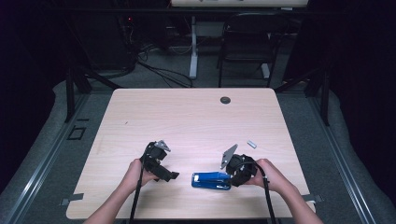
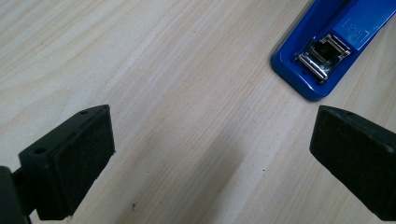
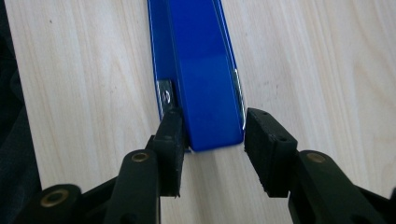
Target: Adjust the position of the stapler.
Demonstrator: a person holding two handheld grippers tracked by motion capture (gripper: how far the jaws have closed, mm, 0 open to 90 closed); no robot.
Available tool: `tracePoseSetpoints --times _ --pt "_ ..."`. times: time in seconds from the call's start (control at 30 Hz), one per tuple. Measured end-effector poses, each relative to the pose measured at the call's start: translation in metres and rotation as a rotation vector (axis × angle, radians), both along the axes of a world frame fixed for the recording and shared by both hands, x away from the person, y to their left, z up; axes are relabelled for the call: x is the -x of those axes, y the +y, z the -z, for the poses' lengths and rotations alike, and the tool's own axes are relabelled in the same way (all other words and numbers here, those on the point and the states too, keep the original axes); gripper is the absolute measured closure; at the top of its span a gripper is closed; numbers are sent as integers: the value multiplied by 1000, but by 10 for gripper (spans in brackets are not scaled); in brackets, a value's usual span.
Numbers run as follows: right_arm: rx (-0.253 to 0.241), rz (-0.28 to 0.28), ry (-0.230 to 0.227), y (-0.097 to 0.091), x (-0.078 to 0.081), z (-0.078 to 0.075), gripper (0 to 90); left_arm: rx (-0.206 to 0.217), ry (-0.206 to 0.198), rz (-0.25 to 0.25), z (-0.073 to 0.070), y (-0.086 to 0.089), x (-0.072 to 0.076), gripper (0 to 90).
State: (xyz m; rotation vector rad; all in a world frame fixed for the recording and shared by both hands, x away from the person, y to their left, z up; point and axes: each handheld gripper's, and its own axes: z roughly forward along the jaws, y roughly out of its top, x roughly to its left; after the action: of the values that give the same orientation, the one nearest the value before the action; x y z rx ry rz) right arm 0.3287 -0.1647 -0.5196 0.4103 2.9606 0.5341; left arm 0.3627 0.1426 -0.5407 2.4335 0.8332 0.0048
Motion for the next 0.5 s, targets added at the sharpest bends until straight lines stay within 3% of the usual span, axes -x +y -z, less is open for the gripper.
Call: tracePoseSetpoints --times 0.1,0.23,0.3,0.33,0.5 --pt "8 24 10 -4 -1 0 547 2 -1 1 0 0 0 1" --pt "-22 37 30 -7 0 0 607 20 -4 5 -1 -1 1 1" --pt "-12 42 45 -6 0 0 632 60 -31 33 -3 -6 5 1" --pt "-30 50 55 -7 0 1 633 71 -36 41 -4 -8 6 1" --pt "-25 86 63 -7 1 -1 638 83 -50 80 -3 -20 9 0"
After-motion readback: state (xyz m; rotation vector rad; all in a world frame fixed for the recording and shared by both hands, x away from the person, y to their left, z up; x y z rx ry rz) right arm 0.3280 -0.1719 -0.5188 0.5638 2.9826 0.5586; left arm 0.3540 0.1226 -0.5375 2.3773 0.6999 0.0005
